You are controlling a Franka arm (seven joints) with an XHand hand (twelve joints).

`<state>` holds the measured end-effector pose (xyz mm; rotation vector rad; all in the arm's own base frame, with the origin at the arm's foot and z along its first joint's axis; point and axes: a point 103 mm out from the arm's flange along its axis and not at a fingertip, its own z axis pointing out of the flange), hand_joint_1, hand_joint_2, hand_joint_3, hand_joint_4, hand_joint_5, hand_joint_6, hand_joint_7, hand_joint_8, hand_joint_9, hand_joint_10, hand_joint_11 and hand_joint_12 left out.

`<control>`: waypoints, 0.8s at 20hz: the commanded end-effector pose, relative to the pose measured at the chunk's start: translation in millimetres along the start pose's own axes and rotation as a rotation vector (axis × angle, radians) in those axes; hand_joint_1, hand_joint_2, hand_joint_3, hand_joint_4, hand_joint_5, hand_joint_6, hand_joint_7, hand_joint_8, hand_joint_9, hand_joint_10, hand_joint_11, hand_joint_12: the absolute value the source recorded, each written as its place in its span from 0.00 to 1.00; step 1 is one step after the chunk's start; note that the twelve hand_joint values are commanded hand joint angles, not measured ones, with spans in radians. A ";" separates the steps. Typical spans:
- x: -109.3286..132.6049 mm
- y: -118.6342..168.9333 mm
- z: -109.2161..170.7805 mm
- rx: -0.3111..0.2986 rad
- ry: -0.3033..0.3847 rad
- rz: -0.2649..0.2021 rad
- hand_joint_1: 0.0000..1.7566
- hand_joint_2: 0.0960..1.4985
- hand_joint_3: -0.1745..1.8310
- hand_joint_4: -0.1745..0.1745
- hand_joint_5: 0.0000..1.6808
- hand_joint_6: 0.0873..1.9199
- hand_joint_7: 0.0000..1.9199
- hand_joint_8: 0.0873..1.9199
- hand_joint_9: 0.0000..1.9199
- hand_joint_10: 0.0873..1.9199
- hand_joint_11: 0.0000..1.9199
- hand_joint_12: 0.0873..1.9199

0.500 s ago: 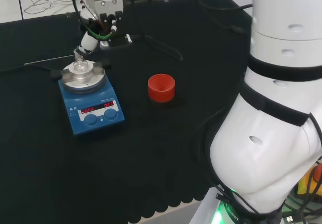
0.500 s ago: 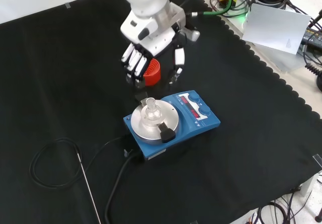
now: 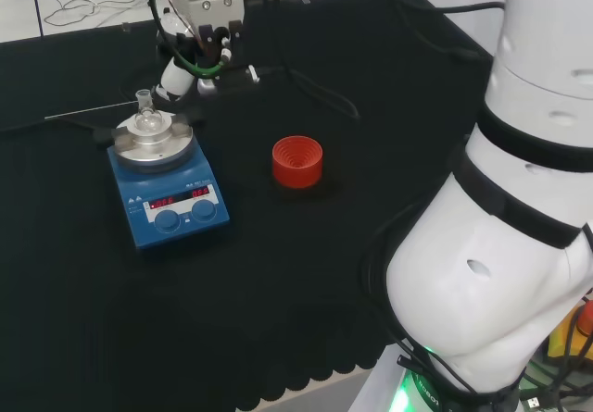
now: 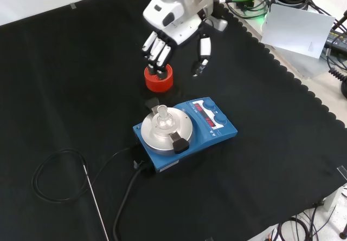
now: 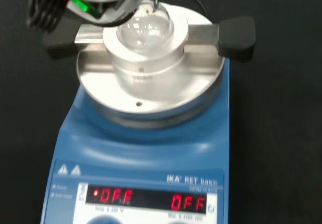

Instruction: Turn on the heater.

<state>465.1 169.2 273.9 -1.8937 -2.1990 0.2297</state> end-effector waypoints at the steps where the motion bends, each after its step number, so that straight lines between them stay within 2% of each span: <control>1: 12.5 -48.9 18.3 0.021 -0.018 0.015 0.53 0.37 0.40 0.42 0.26 0.29 0.20 0.36 0.31 0.33 0.15 0.70; 4: 17.4 -68.3 32.1 0.040 -0.031 0.027 0.54 0.36 0.42 0.42 0.26 0.27 0.25 0.36 0.36 0.32 0.18 0.69; 8: 24.3 -85.6 43.6 0.069 -0.042 0.031 0.56 0.35 0.44 0.39 0.23 0.23 0.35 0.37 0.49 0.31 0.27 0.66; 14: 39.2 -98.7 69.4 0.173 -0.078 0.025 0.58 0.36 0.46 0.38 0.22 0.20 0.49 0.42 0.58 0.32 0.34 0.64; 16: 40.3 -100.9 78.5 0.205 -0.080 0.027 0.59 0.37 0.46 0.35 0.22 0.18 0.55 0.45 0.64 0.34 0.41 0.59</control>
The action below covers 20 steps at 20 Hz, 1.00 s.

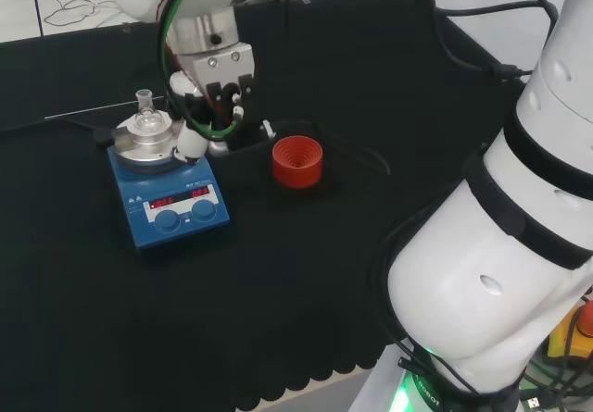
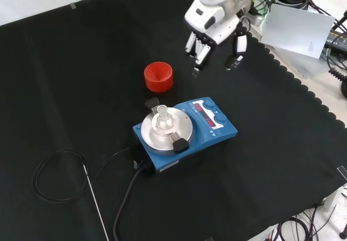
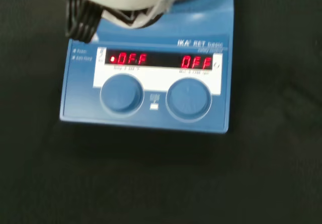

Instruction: Turn on the heater.

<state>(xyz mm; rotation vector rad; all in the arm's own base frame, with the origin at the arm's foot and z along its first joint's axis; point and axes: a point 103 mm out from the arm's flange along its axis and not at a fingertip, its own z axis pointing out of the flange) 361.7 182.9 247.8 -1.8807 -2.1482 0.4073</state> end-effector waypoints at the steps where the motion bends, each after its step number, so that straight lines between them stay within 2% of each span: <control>1: 16.4 -9.4 28.6 0.104 -0.030 -0.003 0.60 0.37 0.46 0.34 0.21 0.17 0.58 0.46 0.67 0.35 0.46 0.56; 4: 19.4 -8.7 35.7 0.137 -0.049 -0.004 0.62 0.39 0.45 0.29 0.21 0.15 0.63 0.51 0.73 0.38 0.60 0.46; 6: 21.8 -7.6 39.7 0.155 -0.069 -0.006 0.64 0.40 0.45 0.26 0.22 0.15 0.67 0.56 0.76 0.46 0.68 0.41; 8: 20.6 -6.3 43.5 0.174 -0.081 -0.010 0.67 0.42 0.45 0.25 0.23 0.17 0.69 0.61 0.77 0.53 0.71 0.39; 12: 18.9 -3.2 52.0 0.221 -0.083 -0.033 0.75 0.43 0.49 0.30 0.19 0.25 0.70 0.71 0.77 0.65 0.60 0.49; 20: 20.4 -2.2 71.5 0.282 -0.078 -0.084 0.77 0.42 0.53 0.38 0.14 0.27 0.71 0.75 0.76 0.69 0.57 0.55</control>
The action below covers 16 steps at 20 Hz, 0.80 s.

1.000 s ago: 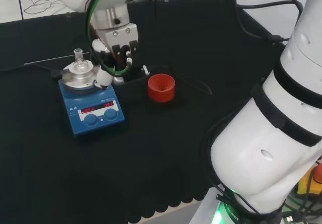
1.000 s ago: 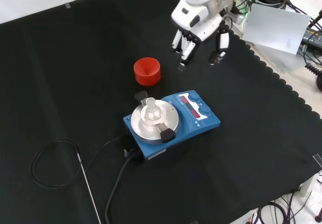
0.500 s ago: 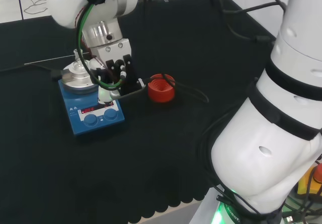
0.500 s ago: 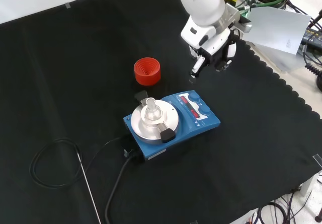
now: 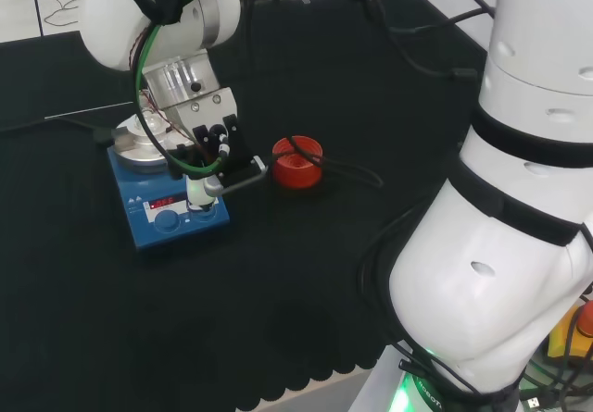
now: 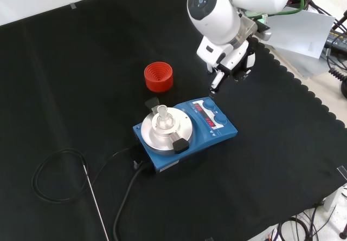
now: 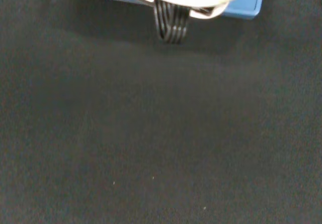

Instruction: Turn on the heater.

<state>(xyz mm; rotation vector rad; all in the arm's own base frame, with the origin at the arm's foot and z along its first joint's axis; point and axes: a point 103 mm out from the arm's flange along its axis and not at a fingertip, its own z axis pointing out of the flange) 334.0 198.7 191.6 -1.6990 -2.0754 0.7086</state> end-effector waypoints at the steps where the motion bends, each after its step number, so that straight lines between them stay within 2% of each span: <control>1: 2.8 3.3 10.2 0.037 -0.006 -0.041 0.77 0.42 0.53 0.38 0.14 0.26 0.71 0.75 0.76 0.69 0.56 0.55; 16: 14.6 14.9 24.6 0.088 0.007 -0.090 0.77 0.42 0.55 0.43 0.14 0.19 0.71 0.75 0.76 0.70 0.55 0.56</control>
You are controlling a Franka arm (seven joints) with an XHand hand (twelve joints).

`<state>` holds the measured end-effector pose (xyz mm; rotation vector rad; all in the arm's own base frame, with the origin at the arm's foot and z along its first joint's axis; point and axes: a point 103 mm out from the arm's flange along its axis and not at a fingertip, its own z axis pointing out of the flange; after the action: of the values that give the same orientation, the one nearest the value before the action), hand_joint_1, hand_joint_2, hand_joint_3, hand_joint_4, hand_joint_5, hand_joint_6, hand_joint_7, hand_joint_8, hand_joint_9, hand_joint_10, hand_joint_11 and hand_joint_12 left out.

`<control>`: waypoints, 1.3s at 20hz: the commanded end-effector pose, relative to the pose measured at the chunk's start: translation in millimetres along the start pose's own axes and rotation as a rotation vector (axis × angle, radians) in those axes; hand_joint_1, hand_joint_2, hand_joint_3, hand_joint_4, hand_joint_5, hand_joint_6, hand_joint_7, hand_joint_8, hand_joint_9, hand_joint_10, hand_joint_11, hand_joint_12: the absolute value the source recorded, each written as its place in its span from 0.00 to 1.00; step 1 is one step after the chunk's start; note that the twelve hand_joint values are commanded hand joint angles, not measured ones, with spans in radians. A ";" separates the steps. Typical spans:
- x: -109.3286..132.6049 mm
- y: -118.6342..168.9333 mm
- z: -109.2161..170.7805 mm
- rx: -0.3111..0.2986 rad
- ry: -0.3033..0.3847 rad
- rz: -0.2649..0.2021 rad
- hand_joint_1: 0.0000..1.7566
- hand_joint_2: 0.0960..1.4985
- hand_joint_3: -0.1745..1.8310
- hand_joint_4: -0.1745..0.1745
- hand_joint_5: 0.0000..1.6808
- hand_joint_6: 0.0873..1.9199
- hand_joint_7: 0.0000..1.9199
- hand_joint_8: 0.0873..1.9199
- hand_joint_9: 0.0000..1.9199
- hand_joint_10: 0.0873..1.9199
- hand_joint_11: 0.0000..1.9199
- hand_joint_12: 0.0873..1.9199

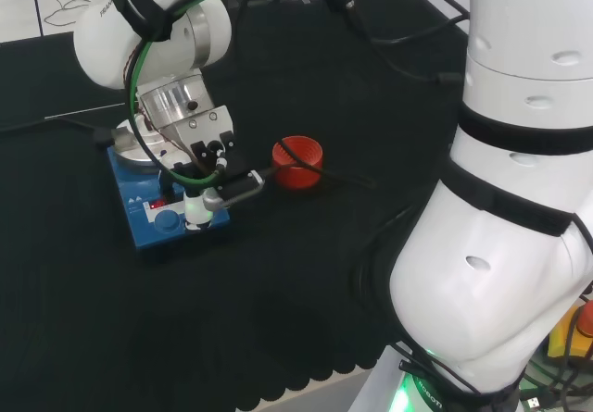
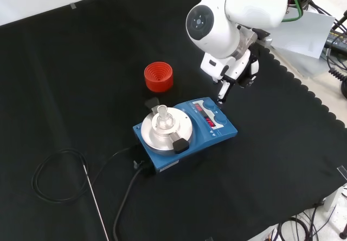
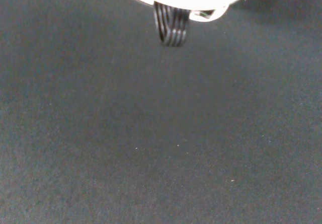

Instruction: Turn on the heater.

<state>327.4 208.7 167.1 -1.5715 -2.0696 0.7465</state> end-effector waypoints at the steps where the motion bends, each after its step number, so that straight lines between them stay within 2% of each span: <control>1: 2.2 5.7 2.7 0.017 -0.002 -0.016 0.77 0.42 0.55 0.43 0.14 0.19 0.71 0.75 0.76 0.70 0.55 0.56; 26: 2.3 19.0 11.2 0.051 0.005 -0.032 0.77 0.42 0.55 0.44 0.15 0.17 0.71 0.76 0.76 0.70 0.55 0.56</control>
<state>333.3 211.0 149.0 -1.5158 -2.0482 0.7717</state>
